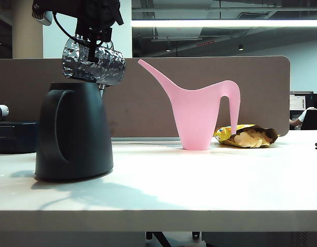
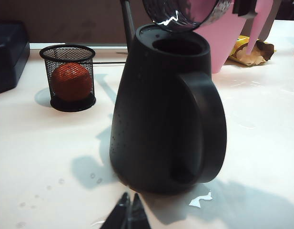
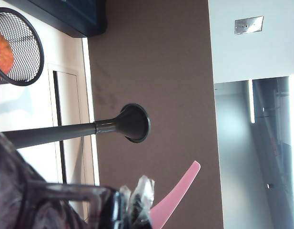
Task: Pour the water from the cup into the kettle.
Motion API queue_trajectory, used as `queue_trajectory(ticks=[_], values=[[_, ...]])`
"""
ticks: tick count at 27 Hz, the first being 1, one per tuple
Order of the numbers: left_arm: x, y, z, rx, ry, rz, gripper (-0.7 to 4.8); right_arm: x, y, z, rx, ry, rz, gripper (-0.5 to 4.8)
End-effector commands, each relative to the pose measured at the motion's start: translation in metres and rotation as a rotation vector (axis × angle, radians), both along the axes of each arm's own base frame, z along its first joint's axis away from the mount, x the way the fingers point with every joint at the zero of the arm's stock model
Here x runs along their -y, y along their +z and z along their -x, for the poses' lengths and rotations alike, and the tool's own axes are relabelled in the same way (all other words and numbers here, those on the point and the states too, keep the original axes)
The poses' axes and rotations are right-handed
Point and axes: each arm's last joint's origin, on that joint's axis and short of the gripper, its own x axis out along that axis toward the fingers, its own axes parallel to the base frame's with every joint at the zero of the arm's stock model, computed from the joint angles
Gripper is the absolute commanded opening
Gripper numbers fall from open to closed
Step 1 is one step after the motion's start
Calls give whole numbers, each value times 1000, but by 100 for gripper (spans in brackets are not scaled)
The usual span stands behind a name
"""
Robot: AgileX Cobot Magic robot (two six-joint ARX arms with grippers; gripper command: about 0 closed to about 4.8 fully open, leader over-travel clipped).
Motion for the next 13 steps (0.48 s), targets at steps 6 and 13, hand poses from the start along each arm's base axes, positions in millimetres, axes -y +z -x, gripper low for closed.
queue_trajectory(ticks=[6, 13], values=[[-1, 2, 0, 16, 36, -8, -5, -2, -9, 1, -13, 5, 83, -9], [-1, 2, 0, 17, 51, -9, -5, -7, -9, 7, 10, 32, 133, -9]])
